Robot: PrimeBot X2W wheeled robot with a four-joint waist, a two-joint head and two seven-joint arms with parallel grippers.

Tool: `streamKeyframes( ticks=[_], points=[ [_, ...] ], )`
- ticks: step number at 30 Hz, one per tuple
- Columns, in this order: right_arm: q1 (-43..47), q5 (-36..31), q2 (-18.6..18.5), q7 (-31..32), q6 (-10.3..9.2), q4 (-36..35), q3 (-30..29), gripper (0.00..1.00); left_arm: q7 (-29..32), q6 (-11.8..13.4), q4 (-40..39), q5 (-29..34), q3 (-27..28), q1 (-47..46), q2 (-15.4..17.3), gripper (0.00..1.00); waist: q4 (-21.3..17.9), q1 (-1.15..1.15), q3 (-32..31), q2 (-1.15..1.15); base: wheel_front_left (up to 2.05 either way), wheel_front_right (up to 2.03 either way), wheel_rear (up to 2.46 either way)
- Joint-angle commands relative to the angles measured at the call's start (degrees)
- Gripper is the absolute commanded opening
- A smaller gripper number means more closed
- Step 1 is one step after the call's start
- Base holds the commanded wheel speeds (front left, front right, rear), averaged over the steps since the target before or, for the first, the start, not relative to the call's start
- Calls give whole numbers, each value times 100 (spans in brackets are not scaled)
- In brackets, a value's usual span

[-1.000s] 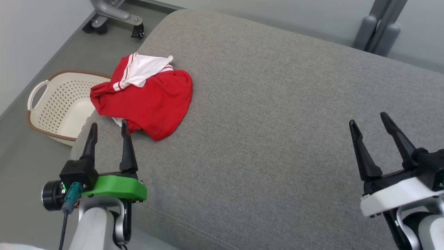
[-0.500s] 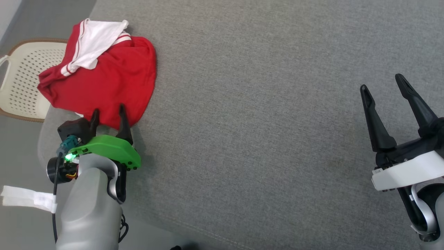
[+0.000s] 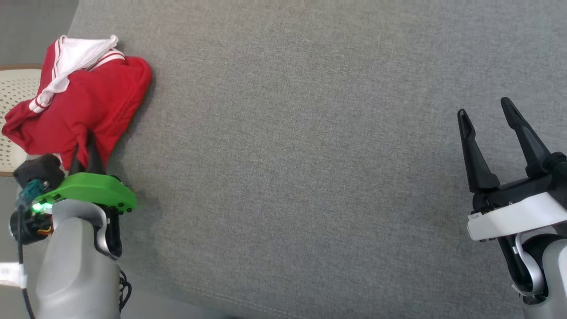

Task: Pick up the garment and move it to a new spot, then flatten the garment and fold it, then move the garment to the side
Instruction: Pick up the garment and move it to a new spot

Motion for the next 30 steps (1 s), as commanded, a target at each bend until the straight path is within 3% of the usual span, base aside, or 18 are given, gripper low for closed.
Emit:
streamKeyframes(
  ticks=[1, 8, 15, 21, 30],
  points=[
    [27, 55, 45, -90, -9, 66, -6, 100, 0, 54, -351, 117, 112, 247, 42, 0, -99, -1, -365, 0, 0, 0, 0],
    [288, 67, 275, -368, -9, 391, 3, 100, -1, -50, -2163, 624, 437, 1221, -59, 0, -370, -1, -1125, 0, 0, 0, 0],
    [631, 94, 491, -515, -9, 646, 180, 100, -1, -127, -3368, 891, 113, 2120, -238, 0, -891, -1, -1873, 0, 0, 0, 0],
    [781, 116, 569, -514, -9, 625, 196, 100, 22, -275, -3518, 910, -915, 2343, -291, 0, -1499, -1, -1970, 0, 0, 0, 0],
    [621, 199, 694, -603, -9, 668, 213, 100, 81, -395, -3101, 469, -2795, 1580, -305, 0, -2763, -1, -1488, 0, 0, 0, 0]
  ],
)
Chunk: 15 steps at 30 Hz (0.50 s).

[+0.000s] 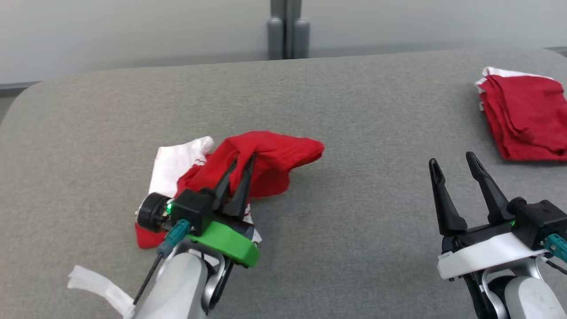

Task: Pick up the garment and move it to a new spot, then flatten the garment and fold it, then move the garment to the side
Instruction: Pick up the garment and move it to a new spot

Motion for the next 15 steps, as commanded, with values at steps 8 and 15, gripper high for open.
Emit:
streamKeyframes(
  ticks=[8, 15],
  points=[
    [-178, 112, 123, -219, -9, 155, -54, 100, -56, 176, 492, -616, -1328, -680, 34, 0, -1620, 0, 804, 0, 0, 0, 0],
    [-235, 130, 177, -331, -9, 340, -85, 100, -108, 297, 836, -788, -1893, -843, 30, 100, -1585, 0, 754, 0, 0, 0, 0]
  ],
)
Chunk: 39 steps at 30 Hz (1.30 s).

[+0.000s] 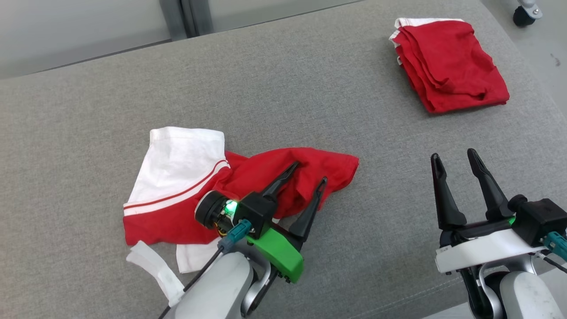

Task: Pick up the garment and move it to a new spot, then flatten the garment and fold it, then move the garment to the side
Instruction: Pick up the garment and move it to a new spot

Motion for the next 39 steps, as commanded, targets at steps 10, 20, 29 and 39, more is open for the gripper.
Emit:
streamKeyframes(
  ticks=[10, 20, 29, 39],
  points=[
    [131, -56, -2, 37, -9, -22, -130, 100, -35, 517, -1247, 203, 890, 525, 321, 100, 659, 0, -386, 0, 0, 0, 0],
    [301, -87, -32, 188, -9, -144, -189, 100, -35, 859, -1393, -57, 2467, 1197, 945, 100, 1267, 0, -571, 0, 0, 0, 0],
    [508, -108, -45, 313, -9, -179, -198, 100, -36, 441, -1317, -235, 3048, 1635, 1181, 100, 1342, 0, -770, 0, 0, 0, 0],
    [941, -156, -3, 538, -9, -246, -91, 100, -36, 456, -1362, 121, 2926, 2092, 989, 100, 1189, 0, -1137, 0, 0, 0, 0]
  ],
)
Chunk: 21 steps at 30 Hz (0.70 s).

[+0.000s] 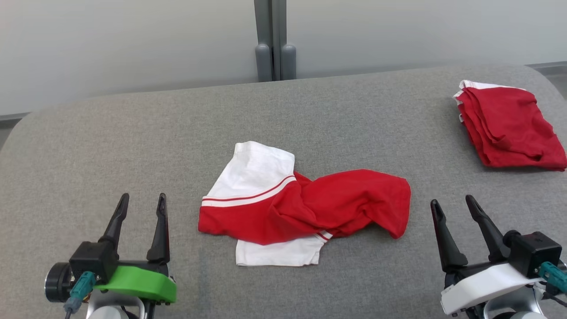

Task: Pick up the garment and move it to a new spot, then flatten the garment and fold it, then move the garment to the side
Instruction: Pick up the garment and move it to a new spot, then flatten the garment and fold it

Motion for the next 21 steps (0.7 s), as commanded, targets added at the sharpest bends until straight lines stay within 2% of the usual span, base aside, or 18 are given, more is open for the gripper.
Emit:
streamKeyframes(
  ticks=[1, 21],
  points=[
    [109, -58, 23, 28, -9, -43, 34, 100, -2, 48, 16, 62, 7, 140, -9, 100, -41, 0, -135, 0, 0, 0, 0],
    [204, 0, 22, 43, -9, -79, 129, 100, -2, 57, 198, 68, -3, 235, -9, 100, 25, 0, -245, 0, 0, 0, 0]
  ],
)
